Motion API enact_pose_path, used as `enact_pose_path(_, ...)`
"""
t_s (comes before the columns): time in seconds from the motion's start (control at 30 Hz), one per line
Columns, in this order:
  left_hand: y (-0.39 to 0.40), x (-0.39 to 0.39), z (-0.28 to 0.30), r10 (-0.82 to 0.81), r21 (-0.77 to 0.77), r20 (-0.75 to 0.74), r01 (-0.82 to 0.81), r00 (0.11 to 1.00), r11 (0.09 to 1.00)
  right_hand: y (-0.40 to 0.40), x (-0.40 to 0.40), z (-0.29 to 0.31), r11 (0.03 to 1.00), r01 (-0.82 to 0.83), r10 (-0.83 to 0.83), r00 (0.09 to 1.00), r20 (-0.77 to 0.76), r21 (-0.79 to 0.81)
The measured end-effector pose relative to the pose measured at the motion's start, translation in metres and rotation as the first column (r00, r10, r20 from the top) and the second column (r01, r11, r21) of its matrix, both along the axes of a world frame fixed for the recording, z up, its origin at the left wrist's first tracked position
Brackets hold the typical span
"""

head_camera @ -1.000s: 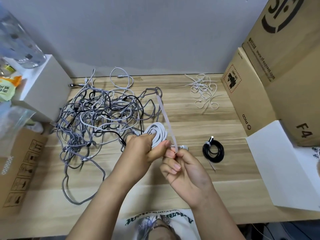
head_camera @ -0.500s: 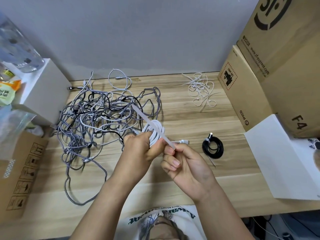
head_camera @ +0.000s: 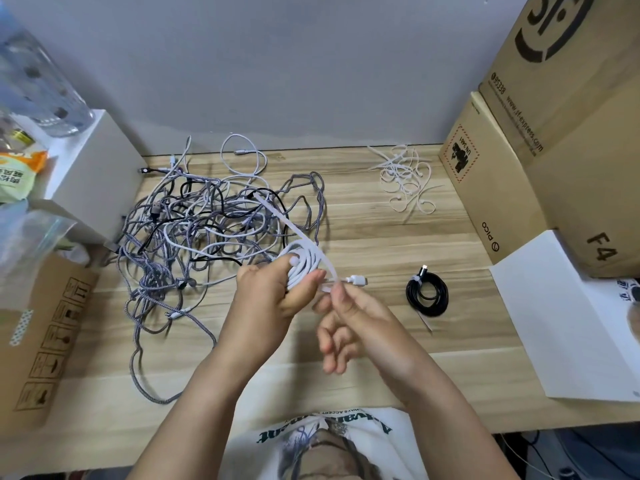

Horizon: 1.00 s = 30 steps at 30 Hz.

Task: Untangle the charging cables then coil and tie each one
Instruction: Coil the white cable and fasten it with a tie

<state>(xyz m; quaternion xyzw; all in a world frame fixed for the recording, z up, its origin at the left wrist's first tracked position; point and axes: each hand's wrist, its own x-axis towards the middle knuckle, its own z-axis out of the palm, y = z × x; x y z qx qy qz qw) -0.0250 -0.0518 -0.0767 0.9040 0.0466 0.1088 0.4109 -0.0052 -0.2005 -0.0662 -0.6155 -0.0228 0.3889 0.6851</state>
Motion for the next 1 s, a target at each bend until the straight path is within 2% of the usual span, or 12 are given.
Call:
enact_pose_path(0.07, 0.004, 0.0, 0.001, -0.014, -0.006, -0.016, 0.014, 1.0, 1.0, -0.001, 0.0, -0.005, 0.975, 0.13, -0.06, 0.934, 0.351, -0.179)
enact_pose_path(0.1, 0.005, -0.001, 0.002, -0.034, -0.025, -0.032, 0.034, 0.999, 0.999, -0.001, 0.001, -0.005, 0.961, 0.224, -0.125, 0.879, 0.46, -0.165)
enact_pose_path(0.13, 0.005, -0.001, 0.002, -0.058, -0.059, -0.05, 0.055, 0.997, 0.997, -0.002, 0.004, -0.003, 0.954, 0.282, -0.196, 0.847, 0.495, -0.105)
enact_pose_path(0.2, 0.0, -0.002, 0.004, -0.102, -0.158, -0.079, 0.089, 0.992, 0.983, -0.002, 0.009, 0.003, 0.961, 0.276, -0.253, 0.847, 0.467, 0.018)
enact_pose_path(0.27, -0.006, -0.002, 0.008, -0.134, -0.315, -0.08, 0.102, 0.988, 0.944, -0.001, 0.01, 0.009, 0.972, 0.216, -0.234, 0.877, 0.42, 0.089)
enact_pose_path(0.37, -0.012, -0.004, 0.015, -0.183, -0.591, -0.098, 0.091, 0.978, 0.802, 0.0, 0.008, 0.008, 0.958, 0.209, -0.264, 0.911, 0.318, 0.195)
enact_pose_path(0.43, -0.015, -0.007, 0.019, -0.232, -0.689, -0.1, 0.101, 0.967, 0.718, -0.002, 0.006, 0.009, 0.953, 0.196, -0.262, 0.914, 0.31, 0.23)
enact_pose_path(0.57, -0.018, -0.01, 0.018, -0.199, -0.728, -0.108, 0.059, 0.974, 0.683, -0.004, 0.002, 0.017, 0.948, 0.188, -0.269, 0.904, 0.332, 0.256)
enact_pose_path(0.77, -0.014, -0.009, 0.016, -0.178, -0.686, -0.131, 0.041, 0.975, 0.727, -0.001, -0.003, 0.025, 0.949, 0.228, -0.3, 0.859, 0.414, 0.217)
enact_pose_path(0.87, -0.012, -0.01, 0.014, -0.155, -0.658, -0.143, 0.023, 0.978, 0.753, -0.002, -0.004, 0.024, 0.918, 0.292, -0.367, 0.881, 0.3, 0.267)
enact_pose_path(0.93, -0.011, -0.01, 0.014, -0.14, -0.648, -0.151, 0.009, 0.979, 0.762, -0.002, -0.005, 0.023, 0.902, 0.27, -0.355, 0.907, 0.226, 0.336)
enact_pose_path(1.0, -0.009, -0.009, 0.014, -0.136, -0.644, -0.158, 0.002, 0.978, 0.765, -0.002, -0.006, 0.024, 0.877, 0.236, -0.348, 0.912, 0.217, 0.418)
